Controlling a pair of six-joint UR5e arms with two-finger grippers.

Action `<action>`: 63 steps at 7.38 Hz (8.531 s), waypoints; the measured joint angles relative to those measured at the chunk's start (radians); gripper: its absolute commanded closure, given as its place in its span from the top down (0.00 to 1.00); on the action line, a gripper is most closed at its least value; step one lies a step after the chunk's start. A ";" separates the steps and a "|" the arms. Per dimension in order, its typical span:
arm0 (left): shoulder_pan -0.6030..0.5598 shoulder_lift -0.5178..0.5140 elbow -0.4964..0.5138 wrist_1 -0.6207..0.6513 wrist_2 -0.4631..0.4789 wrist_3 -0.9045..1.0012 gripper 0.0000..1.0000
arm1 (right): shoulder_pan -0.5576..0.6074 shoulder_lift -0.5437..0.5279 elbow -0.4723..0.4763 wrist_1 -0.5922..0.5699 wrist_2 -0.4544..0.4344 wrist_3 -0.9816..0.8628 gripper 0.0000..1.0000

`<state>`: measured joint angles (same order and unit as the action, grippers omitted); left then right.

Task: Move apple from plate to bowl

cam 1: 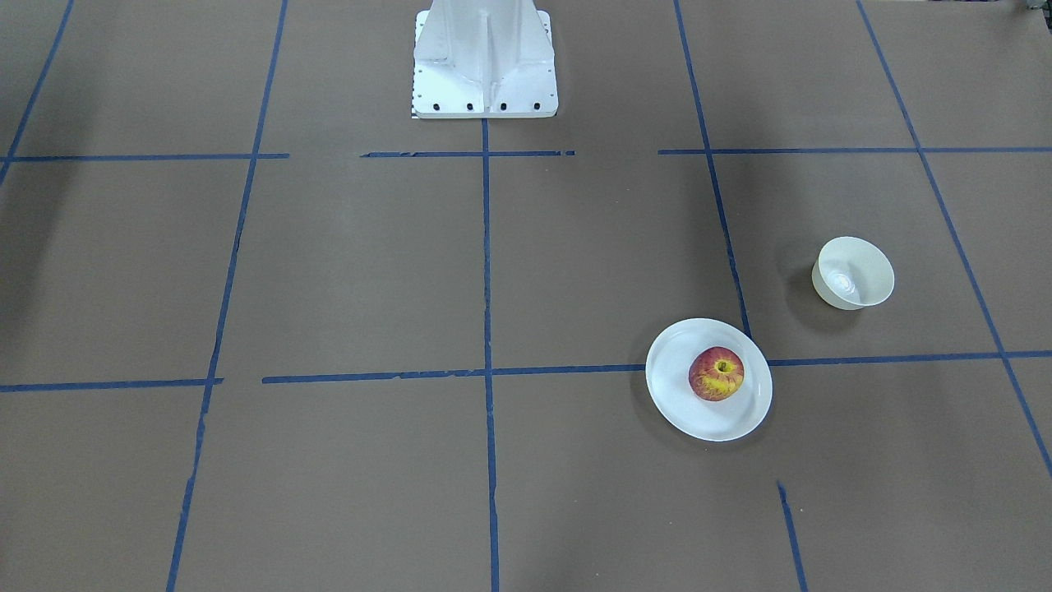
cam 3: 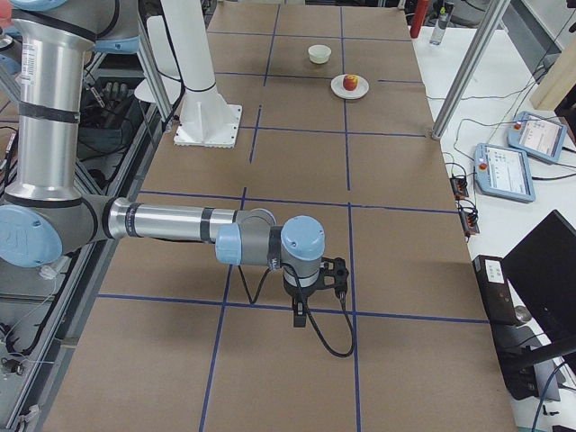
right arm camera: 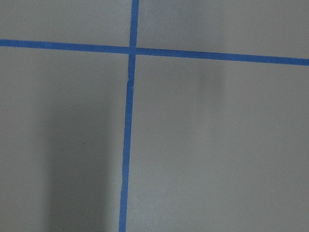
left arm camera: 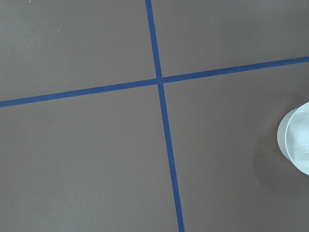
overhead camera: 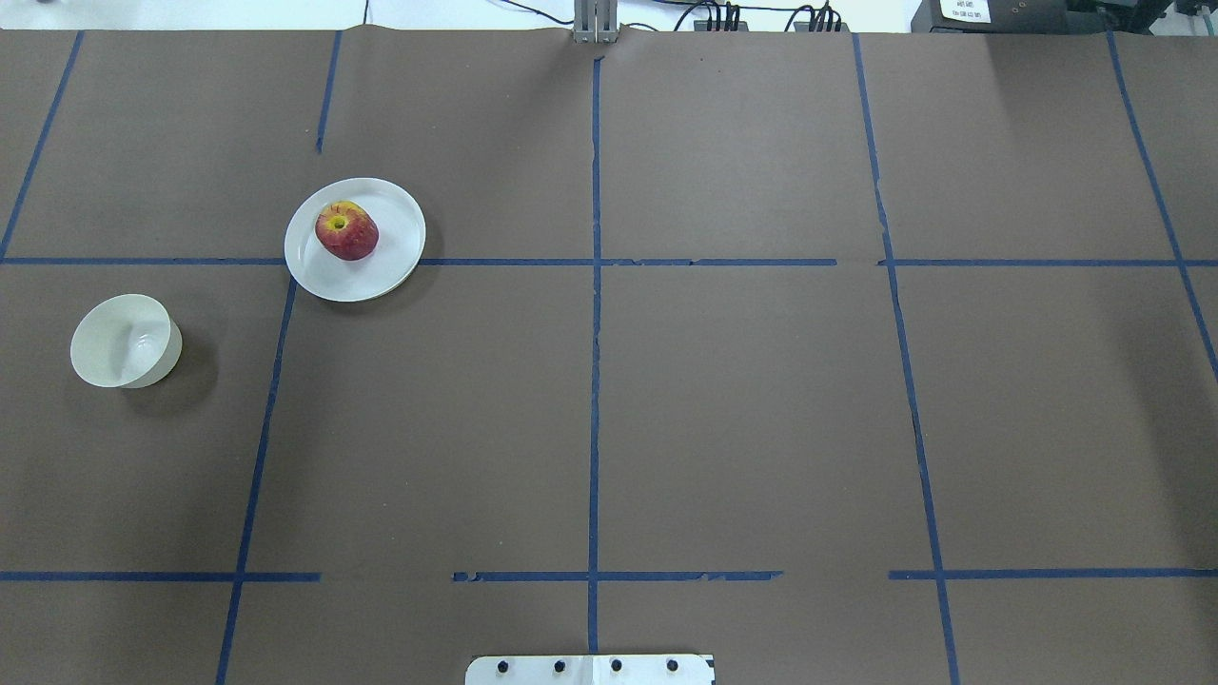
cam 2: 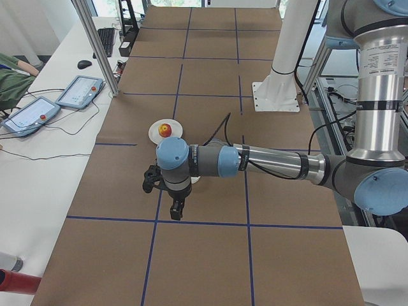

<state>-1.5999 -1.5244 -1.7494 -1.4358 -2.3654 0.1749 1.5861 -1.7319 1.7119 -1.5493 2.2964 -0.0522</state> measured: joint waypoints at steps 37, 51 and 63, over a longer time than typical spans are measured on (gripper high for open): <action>0.742 -0.661 0.491 -0.522 0.301 -1.302 0.00 | 0.000 0.000 0.000 0.000 0.000 0.000 1.00; 0.627 -0.025 0.010 -0.567 0.236 -1.027 0.00 | 0.000 0.000 0.000 0.000 0.000 0.000 1.00; 0.686 -0.038 0.058 -0.606 0.259 -1.081 0.99 | 0.000 0.001 0.000 0.000 0.000 0.000 1.00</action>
<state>-0.9142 -1.5625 -1.6917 -2.0418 -2.1068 -0.9062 1.5861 -1.7311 1.7119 -1.5493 2.2964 -0.0522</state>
